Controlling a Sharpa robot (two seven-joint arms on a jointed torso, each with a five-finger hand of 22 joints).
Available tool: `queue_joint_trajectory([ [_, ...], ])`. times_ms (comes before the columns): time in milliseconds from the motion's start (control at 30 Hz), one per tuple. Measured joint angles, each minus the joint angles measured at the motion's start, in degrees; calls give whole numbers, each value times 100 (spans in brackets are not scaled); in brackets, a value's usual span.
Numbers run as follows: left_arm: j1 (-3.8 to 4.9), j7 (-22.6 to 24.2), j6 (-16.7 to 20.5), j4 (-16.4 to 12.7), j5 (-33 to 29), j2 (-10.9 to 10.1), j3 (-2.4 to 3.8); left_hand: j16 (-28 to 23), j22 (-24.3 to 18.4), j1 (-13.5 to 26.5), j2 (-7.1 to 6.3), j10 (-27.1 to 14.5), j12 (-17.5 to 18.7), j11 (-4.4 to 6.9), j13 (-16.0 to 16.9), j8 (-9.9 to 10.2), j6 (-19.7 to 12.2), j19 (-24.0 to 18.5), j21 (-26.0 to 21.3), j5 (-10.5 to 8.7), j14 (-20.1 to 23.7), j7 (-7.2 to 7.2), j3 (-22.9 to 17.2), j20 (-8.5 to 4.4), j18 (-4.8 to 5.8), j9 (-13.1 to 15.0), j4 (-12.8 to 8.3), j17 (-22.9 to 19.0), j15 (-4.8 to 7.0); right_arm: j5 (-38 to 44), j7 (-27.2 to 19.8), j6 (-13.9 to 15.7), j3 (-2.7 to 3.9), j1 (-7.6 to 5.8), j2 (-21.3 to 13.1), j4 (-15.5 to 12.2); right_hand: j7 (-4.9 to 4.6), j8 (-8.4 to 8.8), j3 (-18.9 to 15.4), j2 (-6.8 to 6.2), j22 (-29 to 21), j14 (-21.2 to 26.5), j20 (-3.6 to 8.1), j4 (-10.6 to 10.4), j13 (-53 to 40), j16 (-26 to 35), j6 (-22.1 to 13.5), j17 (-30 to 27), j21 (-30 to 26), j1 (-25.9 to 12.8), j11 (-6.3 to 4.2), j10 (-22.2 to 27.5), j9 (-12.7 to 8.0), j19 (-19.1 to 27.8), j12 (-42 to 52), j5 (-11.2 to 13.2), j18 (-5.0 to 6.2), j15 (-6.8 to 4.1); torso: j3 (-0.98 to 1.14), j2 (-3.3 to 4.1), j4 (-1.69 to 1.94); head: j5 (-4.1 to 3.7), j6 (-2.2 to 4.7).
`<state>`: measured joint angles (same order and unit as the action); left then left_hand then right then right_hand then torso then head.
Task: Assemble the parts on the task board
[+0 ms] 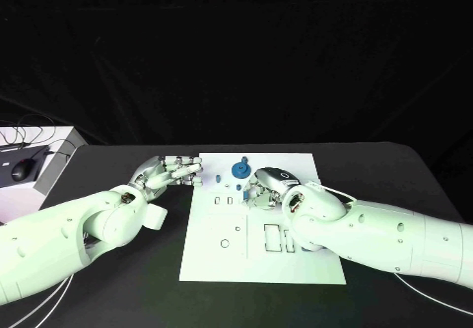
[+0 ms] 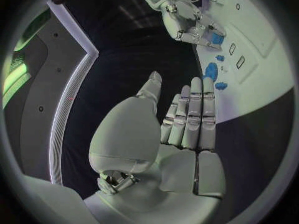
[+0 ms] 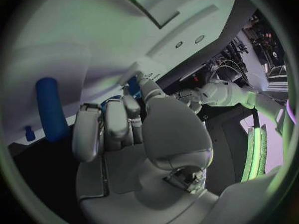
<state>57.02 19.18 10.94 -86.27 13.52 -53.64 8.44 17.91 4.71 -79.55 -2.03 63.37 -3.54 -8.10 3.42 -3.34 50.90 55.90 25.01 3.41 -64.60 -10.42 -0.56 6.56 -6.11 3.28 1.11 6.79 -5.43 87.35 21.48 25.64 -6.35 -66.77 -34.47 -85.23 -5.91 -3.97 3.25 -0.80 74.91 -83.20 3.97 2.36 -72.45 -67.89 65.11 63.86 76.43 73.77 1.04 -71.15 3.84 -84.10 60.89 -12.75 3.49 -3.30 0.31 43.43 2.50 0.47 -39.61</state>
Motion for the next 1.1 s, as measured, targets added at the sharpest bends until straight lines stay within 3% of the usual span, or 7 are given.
queue_joint_trajectory([
  [267,0,-1,0,0,0,0,0,0,0,0,0,0,0,0,0,0,0,0,0,0,0,0,0,0,0,0,0,0,0,32,-7,5,-3,15,24,29,-40,0,-7,-50,-1,0,0,-57,8,0,-41,-5,0,-10,1,-1,-1,0,-21,44,0,0,1,1,-1,3,-5],
  [700,0,-3,0,3,0,-3,0,0,0,0,0,0,0,0,0,0,0,0,0,0,0,0,0,0,0,0,0,0,0,59,-15,10,-6,21,19,33,-142,-1,39,-246,4,0,0,-163,102,0,-226,-5,0,6,60,106,2,0,-125,65,0,0,1,-1,-2,5,-20],
  [967,0,-6,0,6,0,-3,0,0,0,0,0,0,0,0,0,0,0,0,0,0,0,0,0,0,0,0,0,0,0,64,-22,16,-6,21,14,39,-246,0,72,-337,3,9,-63,-197,302,0,-577,11,0,51,123,330,2,20,-335,65,0,95,2,-2,-4,6,-23],
  [1100,0,-7,-1,9,0,-3,0,0,0,0,0,0,0,0,0,0,0,0,0,0,0,0,0,0,0,0,0,0,0,64,-27,23,-6,21,12,41,-301,-1,113,-459,3,30,-103,-271,454,0,-753,24,0,64,162,434,2,21,-418,64,0,116,2,-2,-4,6,-19],
])
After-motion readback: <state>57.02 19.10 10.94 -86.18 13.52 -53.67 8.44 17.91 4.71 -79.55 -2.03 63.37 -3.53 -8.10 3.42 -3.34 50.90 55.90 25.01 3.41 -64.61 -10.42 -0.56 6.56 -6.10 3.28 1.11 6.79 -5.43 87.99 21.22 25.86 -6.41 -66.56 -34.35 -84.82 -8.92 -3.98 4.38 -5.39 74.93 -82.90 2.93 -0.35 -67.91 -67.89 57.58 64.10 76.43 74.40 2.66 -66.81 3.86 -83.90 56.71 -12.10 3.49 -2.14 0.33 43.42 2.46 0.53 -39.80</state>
